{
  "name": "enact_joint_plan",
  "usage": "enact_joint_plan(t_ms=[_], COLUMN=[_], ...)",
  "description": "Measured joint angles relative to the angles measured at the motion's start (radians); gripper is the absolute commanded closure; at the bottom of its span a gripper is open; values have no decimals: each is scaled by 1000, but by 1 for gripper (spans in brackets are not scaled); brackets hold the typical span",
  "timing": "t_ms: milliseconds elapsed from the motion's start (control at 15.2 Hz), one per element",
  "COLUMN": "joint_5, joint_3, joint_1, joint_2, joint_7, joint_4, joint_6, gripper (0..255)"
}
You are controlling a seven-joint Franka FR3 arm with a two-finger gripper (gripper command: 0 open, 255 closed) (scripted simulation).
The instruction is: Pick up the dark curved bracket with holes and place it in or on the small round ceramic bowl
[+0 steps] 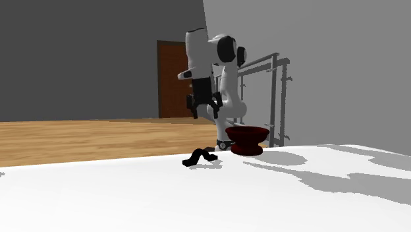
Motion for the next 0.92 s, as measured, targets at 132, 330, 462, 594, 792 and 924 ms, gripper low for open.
enact_joint_plan(t_ms=[132, 330, 462, 594, 792, 924], joint_5=[9, 23, 31, 35, 38, 39], joint_3=[5, 12, 14, 18, 21, 22], joint_1=[2, 8, 9, 13, 16, 17], joint_2=[72, 171, 241, 301, 322, 330], joint_7=[8, 21, 23, 31, 31, 30], joint_4=[31, 82, 115, 148, 128, 111], joint_6=[37, 82, 116, 142, 182, 208], gripper=[0, 0, 0, 0, 0, 0])
